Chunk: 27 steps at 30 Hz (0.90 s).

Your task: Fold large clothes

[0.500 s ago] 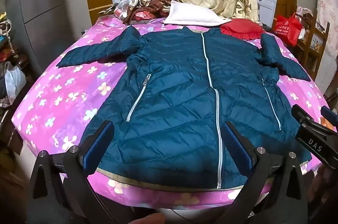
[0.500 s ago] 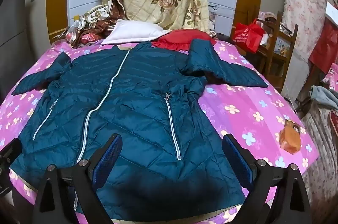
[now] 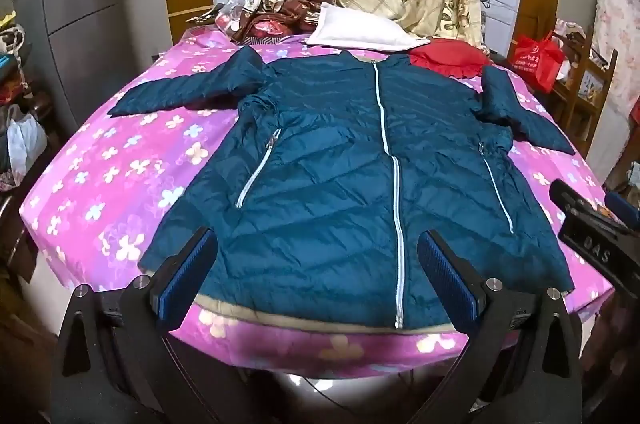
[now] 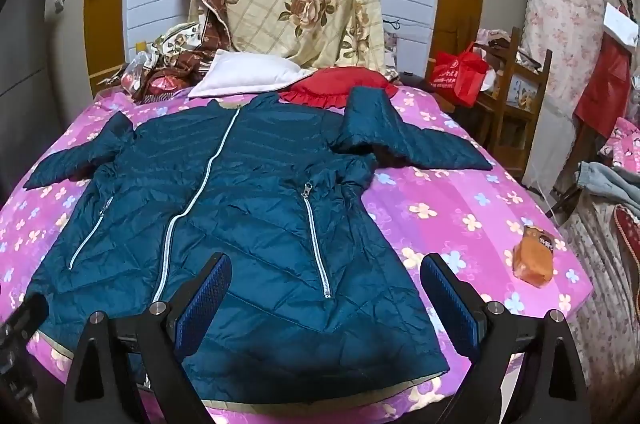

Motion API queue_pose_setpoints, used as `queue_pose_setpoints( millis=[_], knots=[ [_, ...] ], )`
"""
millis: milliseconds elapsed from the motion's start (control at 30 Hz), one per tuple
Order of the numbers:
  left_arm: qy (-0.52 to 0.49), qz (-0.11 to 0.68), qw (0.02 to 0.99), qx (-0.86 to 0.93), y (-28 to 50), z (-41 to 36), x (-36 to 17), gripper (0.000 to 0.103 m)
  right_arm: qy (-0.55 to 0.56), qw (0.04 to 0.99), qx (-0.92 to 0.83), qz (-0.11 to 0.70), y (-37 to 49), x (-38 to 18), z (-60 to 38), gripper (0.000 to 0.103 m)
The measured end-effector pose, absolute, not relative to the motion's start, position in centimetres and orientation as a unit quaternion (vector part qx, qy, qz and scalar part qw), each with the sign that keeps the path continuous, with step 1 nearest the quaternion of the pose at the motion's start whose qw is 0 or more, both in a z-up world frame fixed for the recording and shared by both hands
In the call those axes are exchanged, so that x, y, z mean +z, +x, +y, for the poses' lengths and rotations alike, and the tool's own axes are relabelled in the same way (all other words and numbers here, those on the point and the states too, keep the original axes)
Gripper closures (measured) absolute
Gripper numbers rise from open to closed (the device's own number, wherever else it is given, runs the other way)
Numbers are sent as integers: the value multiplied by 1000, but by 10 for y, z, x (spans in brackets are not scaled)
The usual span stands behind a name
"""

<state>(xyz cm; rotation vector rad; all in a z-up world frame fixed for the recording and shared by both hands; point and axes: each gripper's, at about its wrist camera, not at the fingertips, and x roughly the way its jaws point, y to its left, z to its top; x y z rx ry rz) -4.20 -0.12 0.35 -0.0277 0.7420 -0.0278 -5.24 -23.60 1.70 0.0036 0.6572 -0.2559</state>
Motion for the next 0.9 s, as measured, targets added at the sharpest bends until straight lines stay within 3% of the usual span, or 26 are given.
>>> queue_pose_setpoints(
  millis=[333,900],
  knots=[
    [27,369,928,-39,-77,-21,-9,6,11,939,-140,314,-62,21,-246,9],
    [35,390,919,-50,-68,-19,-16,6,16,937,-150,314,-56,12,-251,9]
  ],
)
